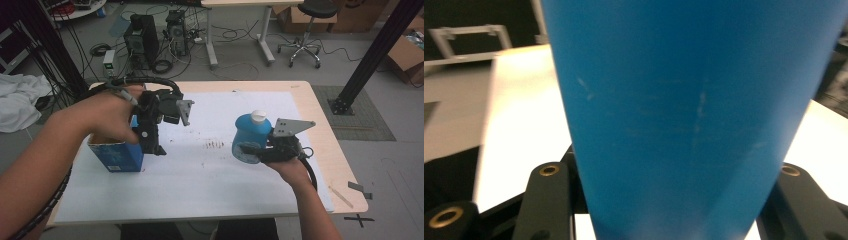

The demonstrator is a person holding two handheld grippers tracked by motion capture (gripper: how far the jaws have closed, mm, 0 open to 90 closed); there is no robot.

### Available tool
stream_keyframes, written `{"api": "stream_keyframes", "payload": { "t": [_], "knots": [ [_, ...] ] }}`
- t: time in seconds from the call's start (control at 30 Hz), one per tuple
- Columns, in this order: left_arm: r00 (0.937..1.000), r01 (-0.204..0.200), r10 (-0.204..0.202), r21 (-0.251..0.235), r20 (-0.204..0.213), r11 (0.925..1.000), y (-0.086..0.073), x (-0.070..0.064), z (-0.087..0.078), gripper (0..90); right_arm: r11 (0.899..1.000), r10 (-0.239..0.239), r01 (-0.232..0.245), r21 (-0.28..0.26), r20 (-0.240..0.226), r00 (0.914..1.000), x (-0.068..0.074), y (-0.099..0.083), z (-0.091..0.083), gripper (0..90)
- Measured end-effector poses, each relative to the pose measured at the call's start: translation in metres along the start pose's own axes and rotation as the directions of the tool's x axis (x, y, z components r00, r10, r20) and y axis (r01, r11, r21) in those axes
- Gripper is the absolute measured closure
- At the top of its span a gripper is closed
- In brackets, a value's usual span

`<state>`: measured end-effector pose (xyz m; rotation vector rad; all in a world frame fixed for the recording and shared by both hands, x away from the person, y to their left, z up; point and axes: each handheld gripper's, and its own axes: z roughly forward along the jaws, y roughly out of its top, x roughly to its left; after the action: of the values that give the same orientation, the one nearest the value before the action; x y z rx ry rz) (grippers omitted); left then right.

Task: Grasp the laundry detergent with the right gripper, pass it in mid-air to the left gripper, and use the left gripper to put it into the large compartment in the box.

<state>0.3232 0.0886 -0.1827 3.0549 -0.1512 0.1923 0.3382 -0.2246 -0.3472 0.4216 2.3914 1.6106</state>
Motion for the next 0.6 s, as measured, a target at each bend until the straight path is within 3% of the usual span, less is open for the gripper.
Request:
{"api": "stream_keyframes", "payload": {
  "t": [0.03,0.07,0.1,0.13,0.2,0.27,0.4,0.5,0.6],
  "knots": [
    [1.0000,0.000,0.000,0.000,0.000,1.0000,0.000,0.000,0.000,0.3,1.000,0.000,0.000,0.000,0.000,1.0000,0.000,0.000,0.000,45.9],
    [1.0000,-0.002,0.002,0.000,0.002,1.0000,0.002,0.001,0.001,0.3,1.000,-0.016,0.015,-0.002,-0.045,0.9989,0.005,0.007,0.002,45.9],
    [1.0000,0.003,-0.003,0.001,0.006,1.0000,0.003,0.001,0.001,0.3,1.000,-0.016,0.015,-0.002,-0.045,0.9989,0.005,0.007,0.002,45.9],
    [1.0000,-0.001,0.001,-0.002,0.005,1.0000,0.005,0.002,0.002,0.3,1.000,-0.027,0.027,0.002,-0.079,0.9965,0.009,0.011,0.006,45.8],
    [0.9999,-0.005,0.005,-0.002,0.010,1.0000,0.008,0.003,0.002,0.3,0.999,-0.033,0.034,0.005,-0.094,0.9950,0.011,0.013,0.008,45.8],
    [0.9998,-0.006,0.006,-0.003,0.016,1.0000,0.010,0.004,0.003,0.3,0.998,-0.053,0.054,0.009,-0.145,0.9880,0.017,0.015,0.016,45.7],
    [0.9996,-0.011,0.011,-0.001,0.028,0.9999,0.016,0.005,0.006,0.2,0.997,-0.064,0.070,0.030,-0.171,0.9831,0.024,0.015,0.027,45.7],
    [0.9990,-0.012,0.012,-0.001,0.044,0.9999,0.020,0.005,0.009,0.2,0.997,-0.061,0.071,0.039,-0.225,0.9725,0.031,0.011,0.046,45.7],
    [0.9983,-0.010,0.010,0.002,0.057,0.9999,0.023,0.006,0.013,0.2,0.997,-0.062,0.073,0.038,-0.243,0.9681,0.035,0.010,0.055,45.8]
  ]
}}
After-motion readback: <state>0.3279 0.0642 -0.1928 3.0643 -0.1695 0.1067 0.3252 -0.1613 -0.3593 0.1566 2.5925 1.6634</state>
